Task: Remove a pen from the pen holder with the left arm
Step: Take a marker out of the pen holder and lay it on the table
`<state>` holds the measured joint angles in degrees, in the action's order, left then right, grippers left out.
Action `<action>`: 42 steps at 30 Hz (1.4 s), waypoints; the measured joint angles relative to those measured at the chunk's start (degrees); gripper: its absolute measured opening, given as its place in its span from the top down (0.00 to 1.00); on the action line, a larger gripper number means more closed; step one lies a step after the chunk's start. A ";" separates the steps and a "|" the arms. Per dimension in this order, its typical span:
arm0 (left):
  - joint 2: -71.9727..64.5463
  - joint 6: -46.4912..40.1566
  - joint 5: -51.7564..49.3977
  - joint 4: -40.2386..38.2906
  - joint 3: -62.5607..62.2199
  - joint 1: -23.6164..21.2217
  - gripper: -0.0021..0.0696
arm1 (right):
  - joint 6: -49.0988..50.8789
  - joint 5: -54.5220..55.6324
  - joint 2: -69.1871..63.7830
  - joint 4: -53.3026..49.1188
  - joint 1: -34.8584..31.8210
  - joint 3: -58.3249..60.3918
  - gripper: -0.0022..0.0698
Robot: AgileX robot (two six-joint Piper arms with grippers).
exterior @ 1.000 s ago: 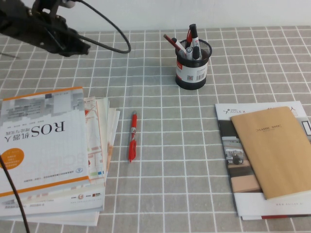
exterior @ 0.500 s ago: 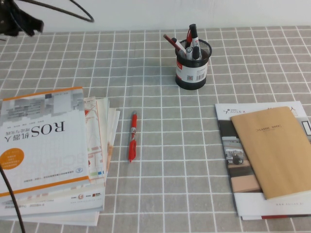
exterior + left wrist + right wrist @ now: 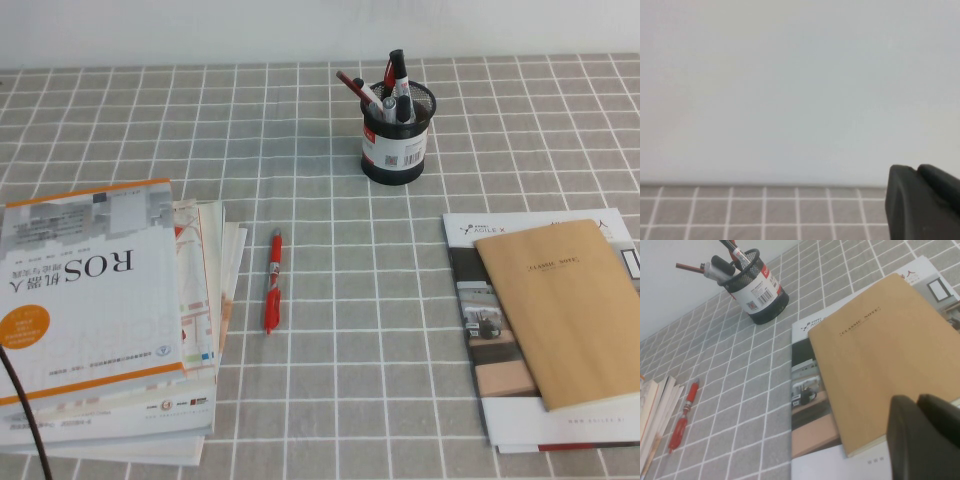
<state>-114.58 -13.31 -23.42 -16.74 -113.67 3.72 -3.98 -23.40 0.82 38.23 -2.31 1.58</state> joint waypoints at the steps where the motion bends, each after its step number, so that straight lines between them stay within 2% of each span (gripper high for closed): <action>1: 0.12 -2.94 1.27 -3.38 0.67 0.09 0.97 | 0.00 0.00 0.00 0.00 0.00 0.00 0.99; 6: 2.56 -24.66 5.27 -23.09 9.15 0.22 0.97 | 0.00 0.00 0.00 0.00 0.00 0.00 0.99; 9: 5.71 -42.77 7.59 -37.70 17.52 1.06 0.97 | 0.00 0.00 0.00 0.00 0.00 0.00 0.99; 14: 12.67 -79.13 8.86 -68.68 30.57 1.92 0.97 | 0.00 0.00 0.00 0.00 0.00 0.00 0.99; 16: 14.97 -87.76 10.76 -76.21 33.45 1.92 0.97 | 0.00 0.00 0.00 0.00 0.00 0.00 0.99; 19: 16.44 -91.84 14.19 -80.28 35.09 1.92 0.97 | 0.00 0.00 0.00 0.00 0.00 0.00 0.99; 24: 16.60 -90.05 13.04 -81.63 35.57 1.82 0.97 | 0.00 0.00 0.00 0.00 0.00 0.00 0.99; 27: 16.21 -86.48 6.66 -81.75 35.57 1.82 0.97 | 0.00 0.00 0.00 0.00 0.00 0.00 0.99; 31: 14.04 -84.60 -8.01 -81.45 35.57 2.50 0.97 | 0.00 0.00 0.00 0.00 0.00 0.00 0.99; 35: 10.54 -84.51 -12.37 -79.73 35.57 5.28 0.96 | 0.00 0.00 0.00 0.00 0.00 0.00 0.99; 39: 7.17 -86.80 -14.07 -78.74 35.57 8.25 0.84 | 0.00 0.00 0.00 0.00 0.00 0.00 0.99; 42: 4.83 -89.45 -14.60 -79.50 35.57 9.92 0.65 | 0.00 0.00 0.00 0.00 0.00 0.00 0.99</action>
<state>-109.75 -102.76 -38.02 -96.24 -78.10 13.63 -3.98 -23.40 0.82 38.23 -2.31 1.58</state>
